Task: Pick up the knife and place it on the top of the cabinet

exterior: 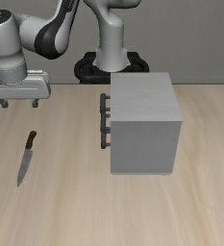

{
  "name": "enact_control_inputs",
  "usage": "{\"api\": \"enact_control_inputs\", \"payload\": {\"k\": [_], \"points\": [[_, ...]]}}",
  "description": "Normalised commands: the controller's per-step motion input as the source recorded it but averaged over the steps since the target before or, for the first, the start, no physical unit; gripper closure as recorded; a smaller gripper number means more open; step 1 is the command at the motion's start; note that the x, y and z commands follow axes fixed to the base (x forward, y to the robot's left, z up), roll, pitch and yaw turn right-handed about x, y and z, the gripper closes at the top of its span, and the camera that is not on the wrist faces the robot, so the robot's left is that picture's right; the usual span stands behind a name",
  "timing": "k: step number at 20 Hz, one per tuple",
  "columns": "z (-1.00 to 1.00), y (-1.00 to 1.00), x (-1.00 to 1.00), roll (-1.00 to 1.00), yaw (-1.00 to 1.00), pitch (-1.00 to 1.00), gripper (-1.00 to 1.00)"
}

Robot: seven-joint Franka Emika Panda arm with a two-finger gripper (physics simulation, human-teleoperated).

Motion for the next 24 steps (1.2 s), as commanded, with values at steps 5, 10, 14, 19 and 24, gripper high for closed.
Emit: {"api": "enact_control_inputs", "payload": {"k": [5,10,14,19,24], "points": [[-1.00,0.00,0.00,0.00,0.00,0.00,-1.00],[-1.00,0.00,0.00,0.00,0.00,0.00,-1.00],[-1.00,0.00,0.00,0.00,0.00,0.00,-1.00],[0.00,0.00,0.00,0.00,0.00,0.00,1.00],[0.20,0.00,0.00,0.00,0.00,0.00,1.00]]}}
